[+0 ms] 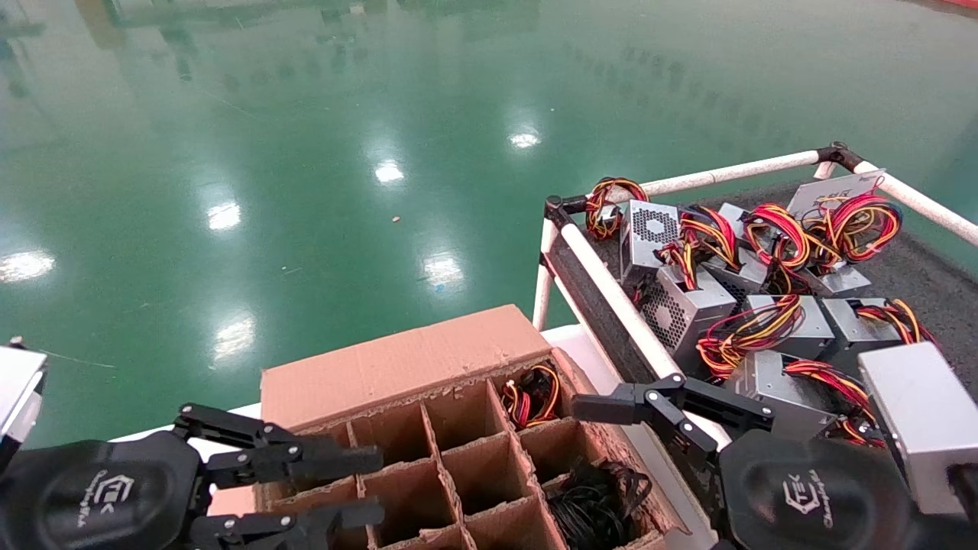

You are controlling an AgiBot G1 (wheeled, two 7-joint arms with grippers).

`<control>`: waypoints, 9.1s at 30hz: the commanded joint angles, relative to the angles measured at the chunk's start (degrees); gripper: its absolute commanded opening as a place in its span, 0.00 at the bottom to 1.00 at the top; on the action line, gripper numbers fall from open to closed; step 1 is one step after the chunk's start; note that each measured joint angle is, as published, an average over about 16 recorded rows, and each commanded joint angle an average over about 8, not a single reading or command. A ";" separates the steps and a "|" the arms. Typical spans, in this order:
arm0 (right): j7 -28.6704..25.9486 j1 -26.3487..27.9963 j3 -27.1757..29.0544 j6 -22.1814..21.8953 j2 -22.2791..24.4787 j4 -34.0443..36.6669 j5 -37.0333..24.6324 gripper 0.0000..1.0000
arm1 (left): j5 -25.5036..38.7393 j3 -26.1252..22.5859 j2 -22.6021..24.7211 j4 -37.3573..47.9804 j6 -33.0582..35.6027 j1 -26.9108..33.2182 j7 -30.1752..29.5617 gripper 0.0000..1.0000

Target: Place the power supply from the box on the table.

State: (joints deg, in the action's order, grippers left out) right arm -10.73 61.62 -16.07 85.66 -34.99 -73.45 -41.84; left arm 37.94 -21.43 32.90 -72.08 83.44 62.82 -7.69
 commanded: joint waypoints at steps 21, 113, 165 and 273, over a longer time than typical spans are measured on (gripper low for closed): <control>0.02 -0.11 -0.14 -0.28 -0.17 0.25 -0.32 1.00 | 0.00 0.00 0.00 0.00 0.00 0.00 0.00 0.59; 30.79 20.17 -36.76 -8.31 -42.81 48.33 -18.51 0.00 | -0.02 -0.03 -0.01 0.01 0.00 0.01 0.02 1.00; 13.66 18.80 -39.35 5.77 -26.82 38.91 13.05 0.00 | -0.03 -0.05 -0.02 0.01 -0.01 0.02 0.03 1.00; 24.15 41.17 -31.24 -48.06 -11.45 74.20 34.83 0.00 | -0.06 -0.09 -0.03 0.01 -0.03 0.03 0.04 1.00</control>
State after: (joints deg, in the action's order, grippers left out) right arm 13.59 102.62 -47.42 37.29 -46.53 0.92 -7.15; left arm 37.88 -21.52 32.87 -72.07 83.42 62.85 -7.64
